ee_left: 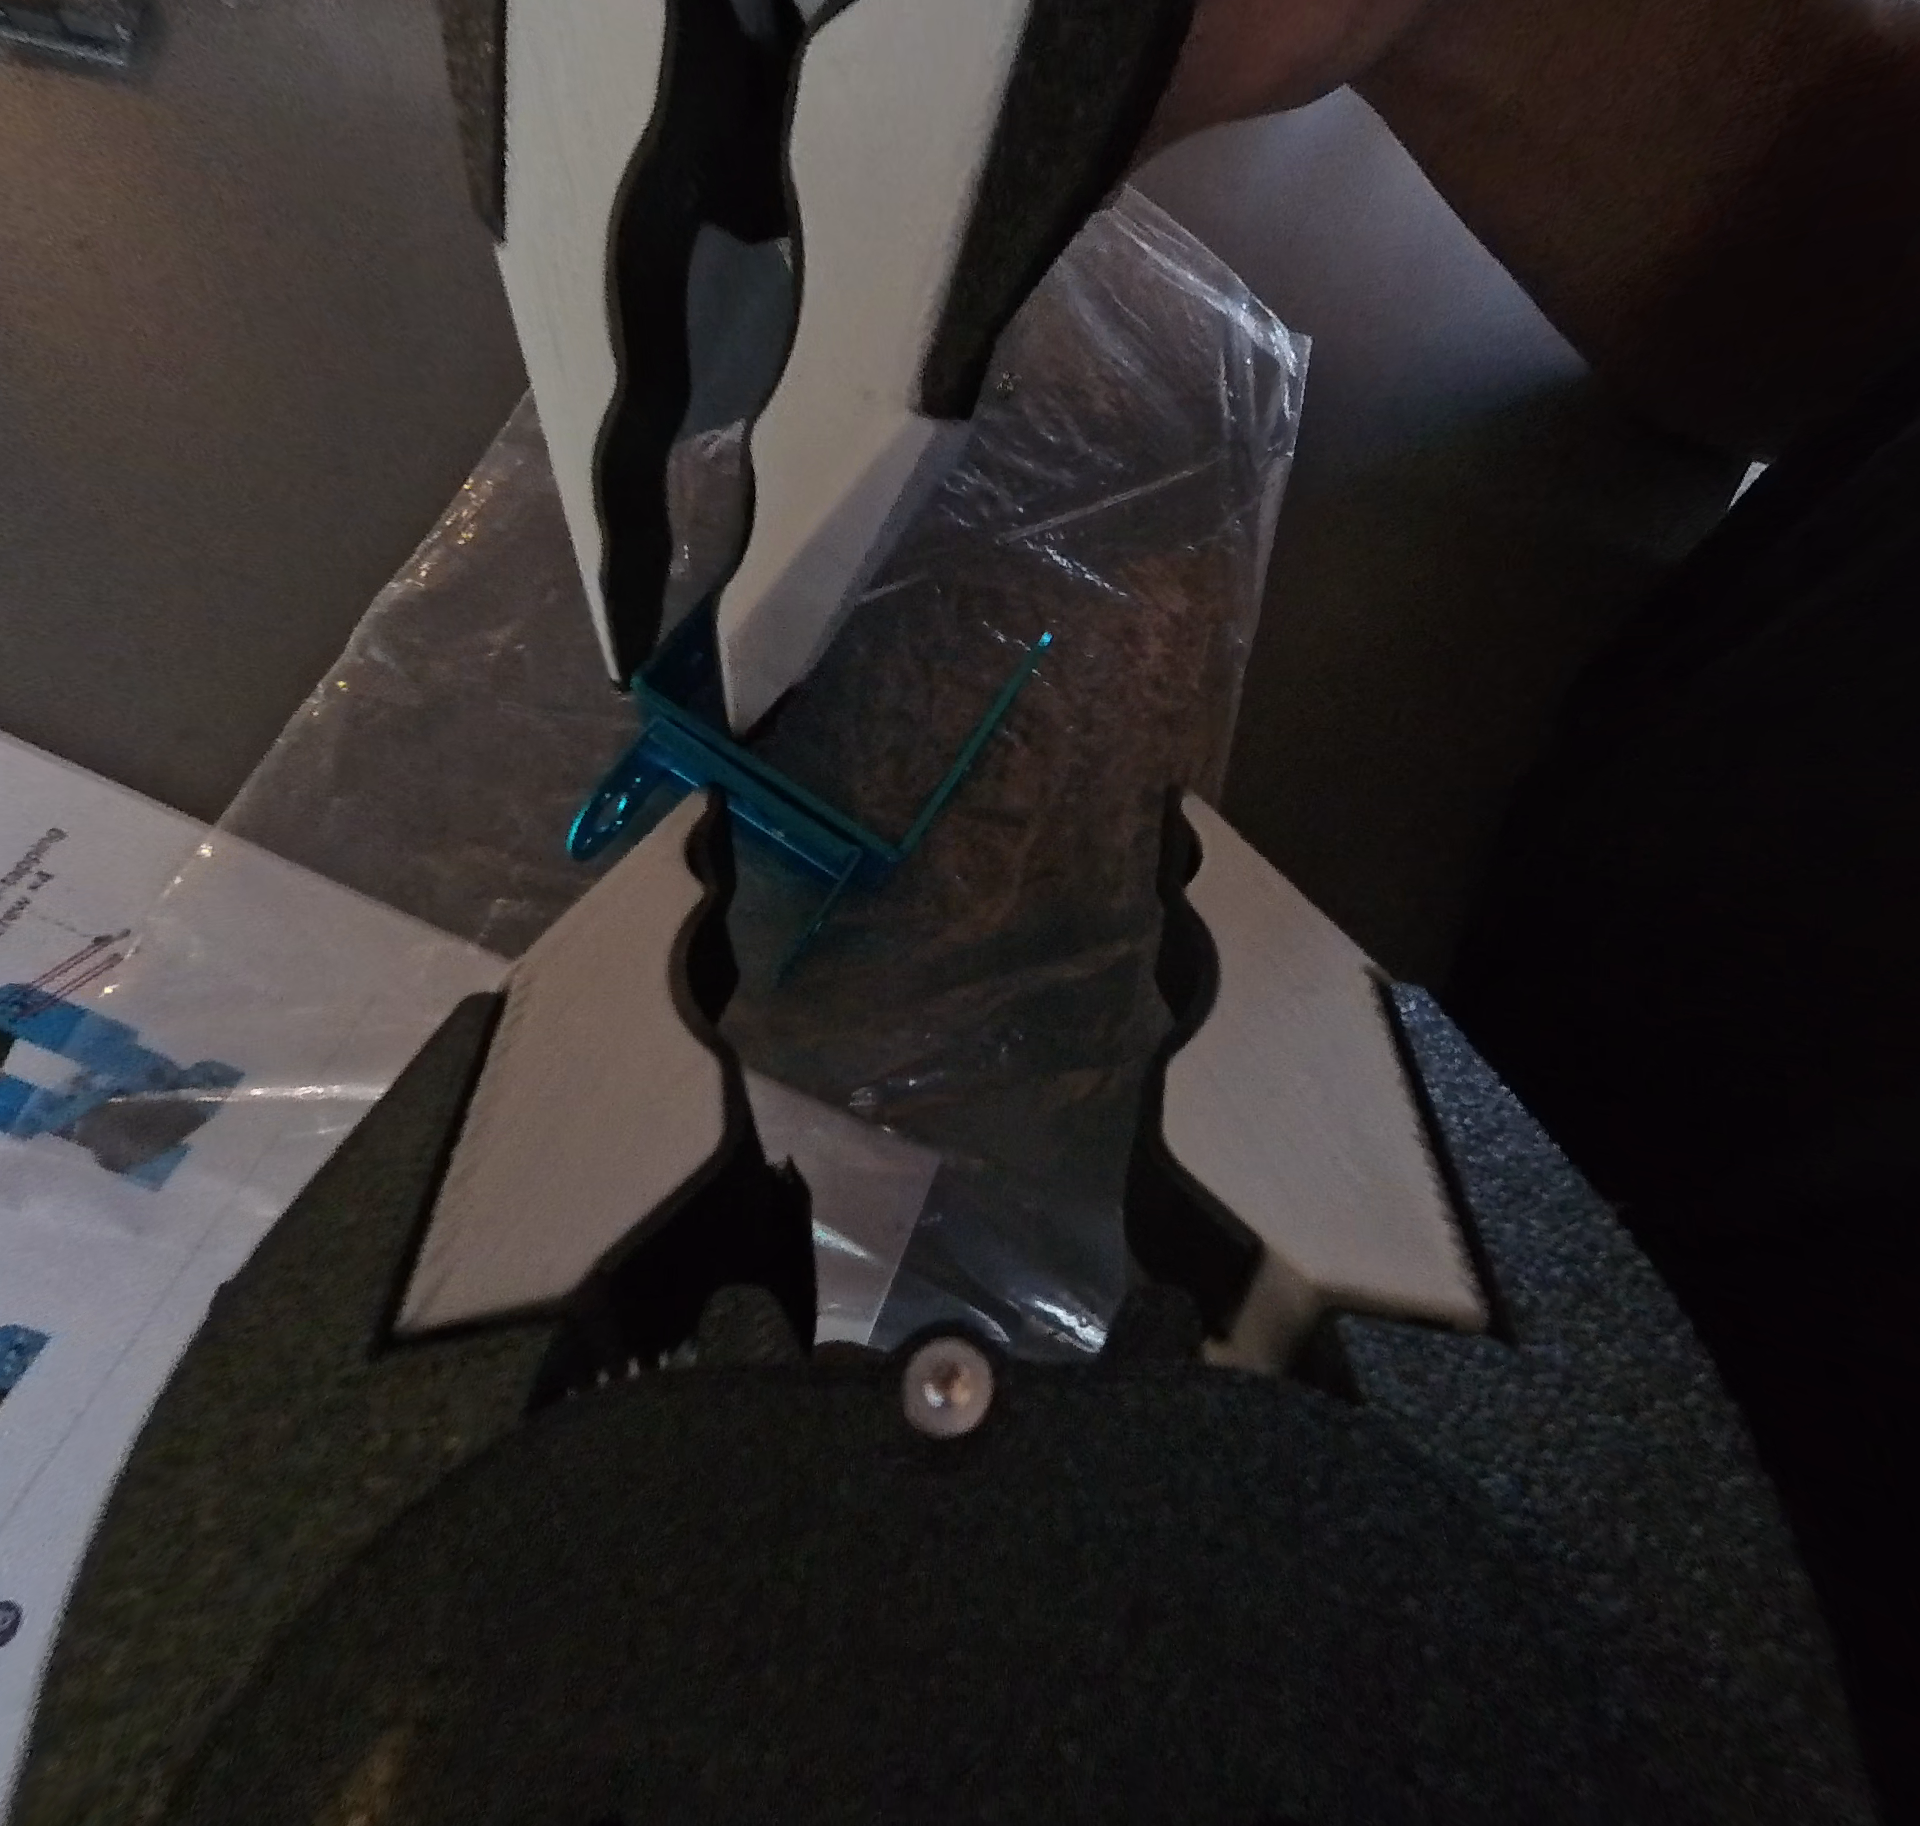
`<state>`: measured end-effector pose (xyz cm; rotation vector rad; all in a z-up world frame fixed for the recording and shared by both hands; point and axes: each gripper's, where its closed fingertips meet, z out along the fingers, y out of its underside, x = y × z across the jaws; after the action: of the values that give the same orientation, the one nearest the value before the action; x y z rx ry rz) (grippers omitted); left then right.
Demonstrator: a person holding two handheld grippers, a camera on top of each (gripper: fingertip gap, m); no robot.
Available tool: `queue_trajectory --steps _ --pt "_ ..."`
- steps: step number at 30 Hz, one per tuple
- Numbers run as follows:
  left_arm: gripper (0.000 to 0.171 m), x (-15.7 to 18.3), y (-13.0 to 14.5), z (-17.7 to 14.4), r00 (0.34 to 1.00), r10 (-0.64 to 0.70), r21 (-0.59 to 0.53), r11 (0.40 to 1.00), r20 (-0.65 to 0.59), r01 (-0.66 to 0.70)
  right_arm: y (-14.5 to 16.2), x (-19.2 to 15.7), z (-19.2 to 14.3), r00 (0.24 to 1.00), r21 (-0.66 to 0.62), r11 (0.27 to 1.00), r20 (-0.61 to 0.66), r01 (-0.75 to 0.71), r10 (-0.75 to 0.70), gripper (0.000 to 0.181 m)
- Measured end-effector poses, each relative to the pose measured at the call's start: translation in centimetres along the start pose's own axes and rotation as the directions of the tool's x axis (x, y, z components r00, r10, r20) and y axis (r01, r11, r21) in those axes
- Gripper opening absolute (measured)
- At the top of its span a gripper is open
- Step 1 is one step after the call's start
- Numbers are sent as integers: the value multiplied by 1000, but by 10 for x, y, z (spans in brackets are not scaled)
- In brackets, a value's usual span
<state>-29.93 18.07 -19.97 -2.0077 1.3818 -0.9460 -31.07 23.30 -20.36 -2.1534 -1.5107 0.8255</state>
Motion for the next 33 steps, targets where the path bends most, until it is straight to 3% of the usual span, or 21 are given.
queue_trajectory --steps 6,16,25,28,33 --pt "82 0 0 0 1000 -2 0 1000 -1 2 -1 -4 1 1000 0 1000 11 10 -10 28" --pt "82 1 1 0 1000 4 -3 1000 -2 -4 -2 -2 -1 1000 8 1000 15 -9 9 17" --pt "82 1 0 0 1000 5 -3 1000 2 -5 -2 -3 0 1000 6 1000 14 -9 9 22" --pt "82 1 0 0 1000 4 -3 1000 1 -4 -2 0 -2 1000 10 1000 0 -12 12 15" --pt "82 0 2 0 1000 5 -8 1000 1 -5 -1 -2 -8 1000 15 1000 -8 -1 1 25"
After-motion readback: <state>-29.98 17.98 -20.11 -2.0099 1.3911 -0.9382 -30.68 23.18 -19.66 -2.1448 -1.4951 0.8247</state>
